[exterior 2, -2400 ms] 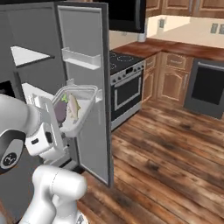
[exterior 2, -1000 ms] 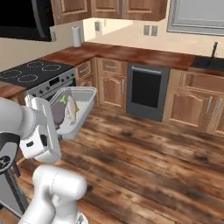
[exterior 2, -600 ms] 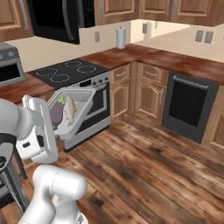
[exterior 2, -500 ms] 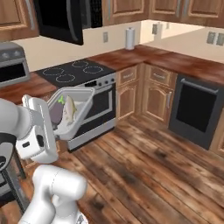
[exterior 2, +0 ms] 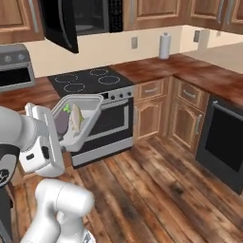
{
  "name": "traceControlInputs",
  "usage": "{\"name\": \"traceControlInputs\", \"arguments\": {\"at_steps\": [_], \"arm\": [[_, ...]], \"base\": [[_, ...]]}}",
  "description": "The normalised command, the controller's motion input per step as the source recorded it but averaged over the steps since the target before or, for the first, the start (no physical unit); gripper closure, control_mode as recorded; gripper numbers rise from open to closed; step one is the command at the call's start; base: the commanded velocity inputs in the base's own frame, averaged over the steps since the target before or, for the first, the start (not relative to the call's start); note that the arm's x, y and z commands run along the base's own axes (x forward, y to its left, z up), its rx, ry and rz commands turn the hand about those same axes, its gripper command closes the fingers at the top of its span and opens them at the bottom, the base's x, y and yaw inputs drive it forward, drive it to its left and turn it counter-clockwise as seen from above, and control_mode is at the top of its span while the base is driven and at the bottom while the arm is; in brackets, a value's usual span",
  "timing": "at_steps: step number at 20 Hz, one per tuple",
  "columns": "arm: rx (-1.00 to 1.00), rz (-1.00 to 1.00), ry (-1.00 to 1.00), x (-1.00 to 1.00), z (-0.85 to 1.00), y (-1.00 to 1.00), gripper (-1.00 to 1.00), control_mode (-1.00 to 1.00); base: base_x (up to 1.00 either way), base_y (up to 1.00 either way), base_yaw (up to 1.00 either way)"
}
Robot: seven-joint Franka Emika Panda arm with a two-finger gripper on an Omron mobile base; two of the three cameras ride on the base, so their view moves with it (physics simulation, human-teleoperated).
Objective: Place the tupperware containing the fish and eggplant meal in the microwave. Close the microwave door and press the start button to reheat the meal.
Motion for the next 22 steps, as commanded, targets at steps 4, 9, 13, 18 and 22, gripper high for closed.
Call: {"name": "traceControlInputs", "arguments": {"at_steps": [4,9,13,18,22], "arm": [[0.0,0.0,0.0,0.0,0.0,0.0,1.0,1.0],[0.0,0.0,0.0,0.0,0.0,0.0,1.0,1.0],[0.0,0.0,0.0,0.0,0.0,0.0,1.0,1.0],[0.0,0.0,0.0,0.0,0.0,0.0,1.0,1.0],[0.0,0.0,0.0,0.0,0.0,0.0,1.0,1.0]], "base": [[0.56,-0.95,0.44],[0.6,-0.86,0.46],[0.53,-0.91,0.46],[0.52,-0.82,0.46],[0.6,-0.6,0.49]]}}
